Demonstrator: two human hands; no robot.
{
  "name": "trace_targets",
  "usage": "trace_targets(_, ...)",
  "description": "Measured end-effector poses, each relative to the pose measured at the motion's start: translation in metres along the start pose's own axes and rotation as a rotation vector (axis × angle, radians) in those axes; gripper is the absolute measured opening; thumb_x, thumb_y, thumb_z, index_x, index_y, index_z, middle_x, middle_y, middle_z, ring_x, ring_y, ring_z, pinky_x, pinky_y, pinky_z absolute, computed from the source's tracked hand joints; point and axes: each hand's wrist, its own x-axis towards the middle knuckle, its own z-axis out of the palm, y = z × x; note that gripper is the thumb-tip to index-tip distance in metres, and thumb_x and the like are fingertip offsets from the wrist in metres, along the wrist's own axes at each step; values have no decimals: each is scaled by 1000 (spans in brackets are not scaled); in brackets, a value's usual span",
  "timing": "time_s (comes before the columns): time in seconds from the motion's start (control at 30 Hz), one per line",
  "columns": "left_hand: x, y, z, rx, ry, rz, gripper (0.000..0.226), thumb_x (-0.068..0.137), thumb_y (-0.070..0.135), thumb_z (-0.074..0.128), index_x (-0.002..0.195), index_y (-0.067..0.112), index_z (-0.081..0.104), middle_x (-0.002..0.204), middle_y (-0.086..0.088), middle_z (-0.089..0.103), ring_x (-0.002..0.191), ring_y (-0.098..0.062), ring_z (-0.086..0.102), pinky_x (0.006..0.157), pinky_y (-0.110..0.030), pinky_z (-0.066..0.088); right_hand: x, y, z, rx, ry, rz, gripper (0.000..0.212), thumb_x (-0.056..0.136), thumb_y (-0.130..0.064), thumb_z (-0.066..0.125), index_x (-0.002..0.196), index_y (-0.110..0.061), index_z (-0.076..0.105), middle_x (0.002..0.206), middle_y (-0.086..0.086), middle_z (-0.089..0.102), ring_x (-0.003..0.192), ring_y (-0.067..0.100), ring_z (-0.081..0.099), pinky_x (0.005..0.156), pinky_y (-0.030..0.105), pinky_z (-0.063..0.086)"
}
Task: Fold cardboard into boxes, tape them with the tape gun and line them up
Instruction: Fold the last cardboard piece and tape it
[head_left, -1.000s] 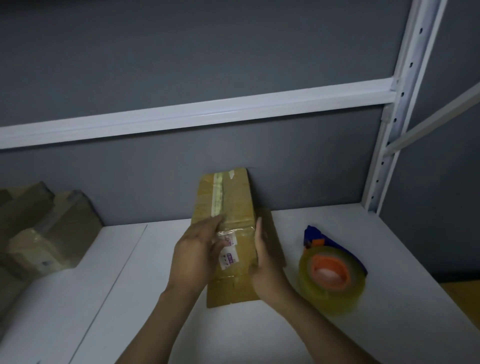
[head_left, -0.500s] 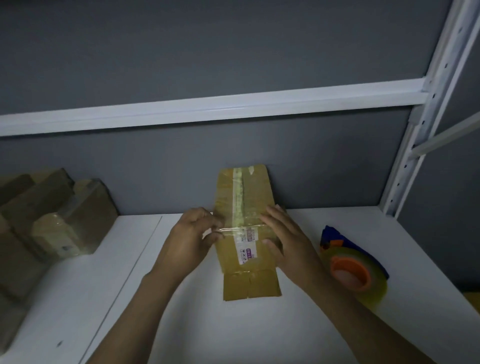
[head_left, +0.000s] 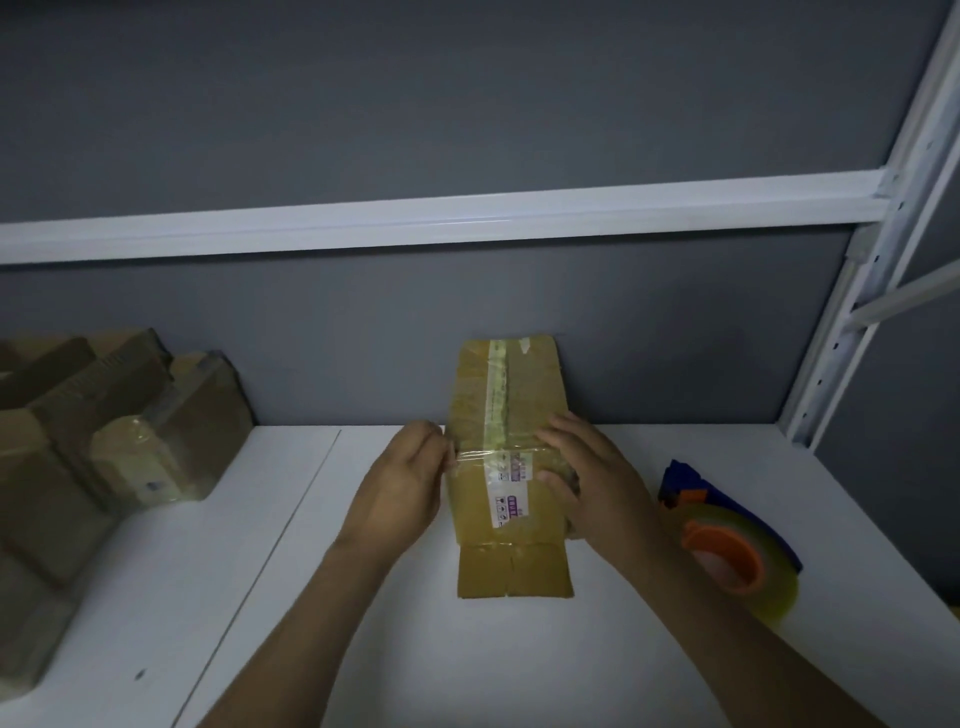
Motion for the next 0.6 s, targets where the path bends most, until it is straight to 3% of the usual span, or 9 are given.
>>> trace_targets(0.07,-12,7,14,-5,135,-56,11,81,-3,57,88,2,64,89,-13,62,77,-22,57,66,-27,51,0,-3,1,-4,-17,23,47,91,-26,62,136,-21,50,148,-8,38,135,7,33,102,15,27)
trace_targets(0.13,-17,15,23,-85,215,-129,20,86,8,45,88,1,63,90,-13,61,82,-18,52,74,-23,48,1,-2,2,-3,-32,27,48,91,-25,63,137,-23,49,148,-10,36,134,2,30,101,10,22)
trace_targets(0.23,-23,20,24,-163,297,-165,22,90,14,48,92,1,65,97,-10,59,90,-12,51,86,-7,39,3,5,-8,130,-124,42,53,89,-22,65,137,-31,46,146,-18,34,129,-12,23,96,-3,16)
trace_targets(0.33,-32,11,17,-231,299,-88,20,90,12,56,101,5,70,104,-4,63,96,-6,57,88,-8,44,5,15,-28,367,-333,29,54,93,-18,59,133,-49,37,145,-32,25,131,-22,16,96,-5,16)
trace_targets(0.4,-26,4,5,-410,262,-210,21,90,7,61,108,15,68,104,6,66,90,-3,64,80,-15,52,10,23,-38,373,-405,-9,51,97,-19,53,130,-53,34,144,-35,23,134,-20,13,100,-1,14)
trace_targets(0.47,-13,-6,-3,-563,148,-320,40,88,0,64,122,21,61,113,8,66,82,-4,68,78,-16,53,16,28,-39,271,-369,-68,42,98,-23,50,129,-49,39,141,-34,29,135,-14,20,104,3,14)
trace_targets(0.53,1,-15,-7,-592,-33,-310,50,85,-3,67,128,21,60,124,13,61,80,-4,67,81,-14,52,19,28,-34,208,-293,-89,41,95,-20,56,127,-43,46,136,-30,37,132,-8,30,104,5,16)
trace_targets(0.6,8,-20,-9,-627,-146,-312,44,82,-1,71,122,17,65,123,20,59,80,-1,65,81,-12,52,20,25,-28,186,-215,-80,42,89,-17,65,124,-38,52,131,-25,45,126,-4,36,100,3,18)
